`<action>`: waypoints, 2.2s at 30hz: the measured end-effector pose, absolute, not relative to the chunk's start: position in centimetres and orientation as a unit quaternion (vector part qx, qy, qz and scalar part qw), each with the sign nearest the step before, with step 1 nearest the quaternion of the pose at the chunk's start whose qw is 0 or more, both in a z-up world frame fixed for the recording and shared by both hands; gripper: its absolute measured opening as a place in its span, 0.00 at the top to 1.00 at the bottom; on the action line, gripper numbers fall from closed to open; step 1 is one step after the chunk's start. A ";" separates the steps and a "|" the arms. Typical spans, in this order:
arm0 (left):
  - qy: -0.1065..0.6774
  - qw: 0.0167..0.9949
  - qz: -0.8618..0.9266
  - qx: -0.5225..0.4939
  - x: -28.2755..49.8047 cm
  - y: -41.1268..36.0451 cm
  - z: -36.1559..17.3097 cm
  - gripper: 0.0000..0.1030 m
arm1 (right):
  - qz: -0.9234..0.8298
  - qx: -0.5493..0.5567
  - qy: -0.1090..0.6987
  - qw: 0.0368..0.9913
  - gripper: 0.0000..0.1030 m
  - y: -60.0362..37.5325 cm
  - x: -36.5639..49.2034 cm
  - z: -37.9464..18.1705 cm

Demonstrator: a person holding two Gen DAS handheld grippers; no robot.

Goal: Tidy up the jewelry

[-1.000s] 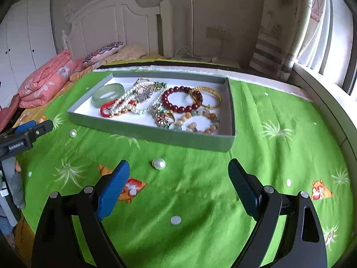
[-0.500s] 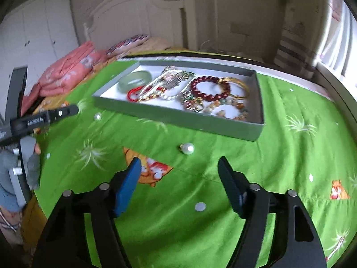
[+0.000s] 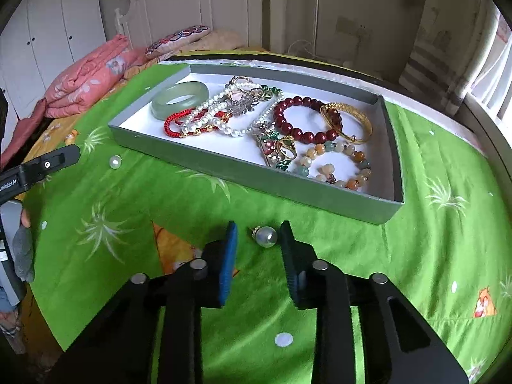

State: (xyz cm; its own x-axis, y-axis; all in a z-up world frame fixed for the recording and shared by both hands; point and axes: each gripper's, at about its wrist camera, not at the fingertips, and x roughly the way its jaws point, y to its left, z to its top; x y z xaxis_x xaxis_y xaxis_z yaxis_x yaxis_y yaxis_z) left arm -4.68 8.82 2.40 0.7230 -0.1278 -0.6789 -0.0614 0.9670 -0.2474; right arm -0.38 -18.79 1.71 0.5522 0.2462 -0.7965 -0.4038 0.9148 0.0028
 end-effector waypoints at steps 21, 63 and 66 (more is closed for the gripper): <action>0.405 0.911 -0.073 -0.001 -3.2 2.5 2.2 0.23 | 0.188 -0.009 0.404 0.895 0.84 -21.9 -2.4 2.7; 0.318 0.946 -0.056 0.013 -5.0 -0.6 6.9 0.86 | 0.198 0.036 0.339 0.919 0.84 -23.3 -3.4 5.5; 0.312 0.948 -0.058 0.011 -4.6 -1.1 7.3 0.86 | 0.199 0.036 0.333 0.921 0.84 -23.1 -3.3 5.8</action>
